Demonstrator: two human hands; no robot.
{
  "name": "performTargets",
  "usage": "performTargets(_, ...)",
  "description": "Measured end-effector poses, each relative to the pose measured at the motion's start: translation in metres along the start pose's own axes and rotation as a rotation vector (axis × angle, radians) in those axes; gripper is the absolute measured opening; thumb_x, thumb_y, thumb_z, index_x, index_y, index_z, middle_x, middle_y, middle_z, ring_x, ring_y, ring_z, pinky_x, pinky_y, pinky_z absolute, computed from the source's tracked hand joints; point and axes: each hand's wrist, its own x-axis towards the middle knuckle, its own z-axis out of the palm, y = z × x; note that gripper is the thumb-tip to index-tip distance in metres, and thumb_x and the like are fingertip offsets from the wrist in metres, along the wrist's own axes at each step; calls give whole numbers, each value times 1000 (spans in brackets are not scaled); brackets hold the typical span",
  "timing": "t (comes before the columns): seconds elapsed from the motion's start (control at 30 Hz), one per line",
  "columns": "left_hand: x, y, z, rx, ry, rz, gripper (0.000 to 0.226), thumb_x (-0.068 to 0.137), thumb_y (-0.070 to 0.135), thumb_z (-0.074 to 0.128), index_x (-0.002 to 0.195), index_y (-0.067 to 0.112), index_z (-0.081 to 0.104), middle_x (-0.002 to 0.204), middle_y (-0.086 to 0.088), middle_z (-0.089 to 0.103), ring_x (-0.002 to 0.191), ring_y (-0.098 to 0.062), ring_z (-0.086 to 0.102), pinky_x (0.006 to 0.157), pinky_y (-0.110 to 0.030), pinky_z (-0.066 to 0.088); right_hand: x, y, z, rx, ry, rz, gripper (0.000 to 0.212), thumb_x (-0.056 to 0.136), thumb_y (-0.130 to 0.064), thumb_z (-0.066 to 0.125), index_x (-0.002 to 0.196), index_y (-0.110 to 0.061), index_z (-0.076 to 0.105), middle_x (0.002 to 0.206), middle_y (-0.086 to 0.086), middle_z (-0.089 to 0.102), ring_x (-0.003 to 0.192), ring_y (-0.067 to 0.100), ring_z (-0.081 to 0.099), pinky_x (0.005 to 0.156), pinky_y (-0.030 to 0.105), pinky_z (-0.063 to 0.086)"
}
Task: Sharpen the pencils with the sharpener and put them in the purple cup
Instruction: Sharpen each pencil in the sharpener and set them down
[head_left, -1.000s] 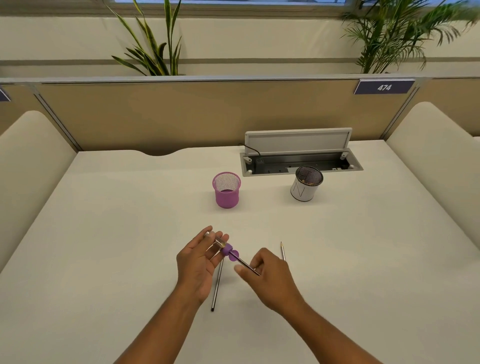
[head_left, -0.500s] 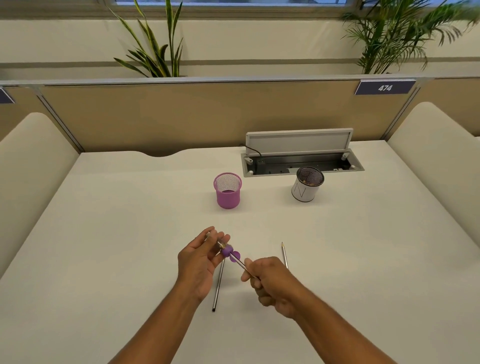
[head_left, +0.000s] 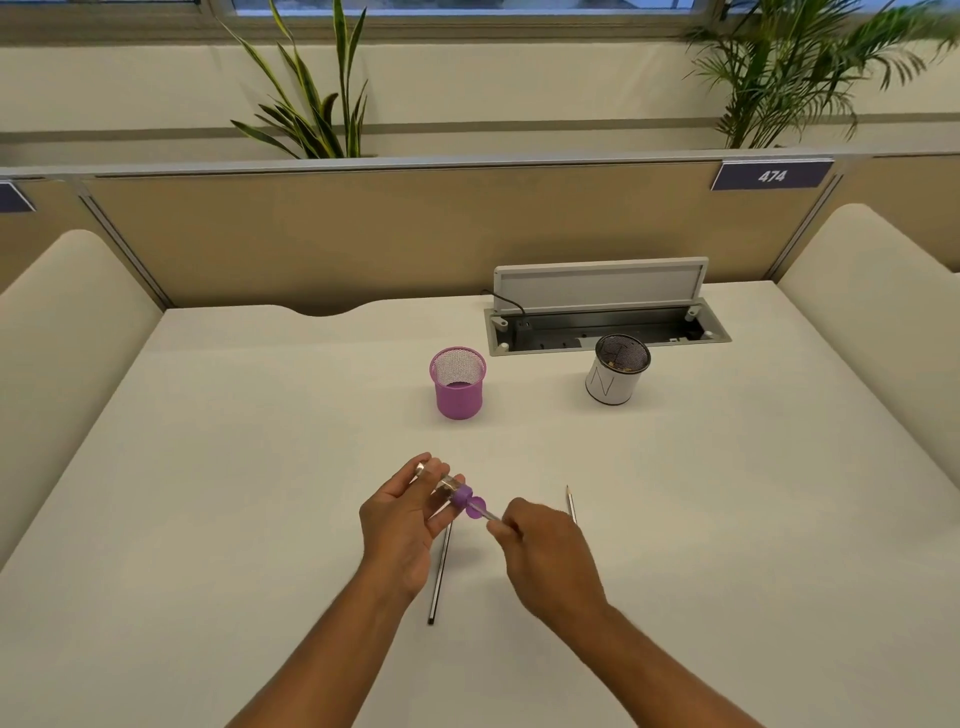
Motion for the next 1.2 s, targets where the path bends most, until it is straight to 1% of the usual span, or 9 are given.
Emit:
performTargets(0.1, 0, 0, -2, 11, -52, -26, 33, 93, 9, 72, 126, 6, 69, 115, -19, 78, 99, -40, 78, 75, -45, 67, 10, -2, -19, 822, -371, 590, 36, 102, -31, 59, 81, -5, 70, 58, 2, 47, 43, 12, 27, 43, 23, 21)
performTargets(0.17, 0, -1, -3, 7, -61, -40, 32, 97, 10, 69, 129, 7, 67, 117, -19, 78, 100, -39, 78, 75, -45, 67, 11, -2, -21, 905, -443, 671, 37, 103, -33, 58, 87, -2, 72, 58, 4, 51, 41, 11, 26, 41, 21, 22)
performTargets(0.37, 0, -1, 3, -38, -23, -14, 36, 92, 6, 73, 127, 5, 68, 109, -16, 81, 100, -41, 78, 74, -44, 67, 12, 0, -9, 185, -58, 185, 29, 84, -38, 79, 81, -19, 58, 68, -8, 57, 59, 9, 48, 58, 21, 38)
performTargets(0.53, -2, -3, 7, -50, 11, 7, 36, 88, 7, 77, 124, 5, 70, 108, -17, 81, 95, -41, 79, 69, -40, 67, 5, 9, 0, -376, 156, -238, 27, 88, -34, 77, 75, -21, 58, 66, -6, 57, 52, 13, 42, 44, 21, 27)
performTargets(0.63, -1, -4, 6, -38, 5, 11, 35, 90, 7, 76, 124, 4, 70, 108, -17, 81, 96, -41, 79, 73, -41, 67, 6, 9, 4, -239, 132, -155, 31, 94, -37, 69, 72, -21, 55, 64, -5, 57, 53, 14, 42, 46, 27, 33)
performTargets(0.77, 0, -1, 3, -32, -55, 1, 38, 89, 8, 75, 126, 4, 68, 108, -16, 81, 102, -41, 78, 80, -46, 67, 14, 6, -15, 555, -272, 285, 36, 103, -33, 58, 76, -12, 70, 60, 1, 61, 42, 9, 42, 44, 24, 34)
performTargets(0.83, -4, -1, 5, -34, -68, -3, 48, 78, 13, 80, 125, 5, 69, 110, -16, 81, 102, -41, 78, 80, -46, 67, 16, 6, -20, 647, -333, 343, 36, 103, -32, 57, 80, -8, 72, 60, 6, 63, 37, 10, 38, 42, 22, 30)
performTargets(1.03, -2, -4, 7, -51, -42, 7, 45, 83, 5, 80, 126, 5, 68, 106, -15, 82, 99, -39, 79, 78, -45, 67, 12, 6, -8, 102, -95, 63, 27, 87, -40, 74, 80, -24, 53, 71, -8, 57, 61, 10, 50, 56, 20, 37)
performTargets(1.2, -4, -6, 10, -54, -8, 4, 38, 88, 4, 79, 124, 5, 69, 105, -16, 81, 96, -40, 79, 76, -43, 67, 4, 9, -2, -388, 118, -189, 23, 88, -36, 76, 78, -25, 59, 68, -9, 58, 53, 11, 35, 44, 20, 24)
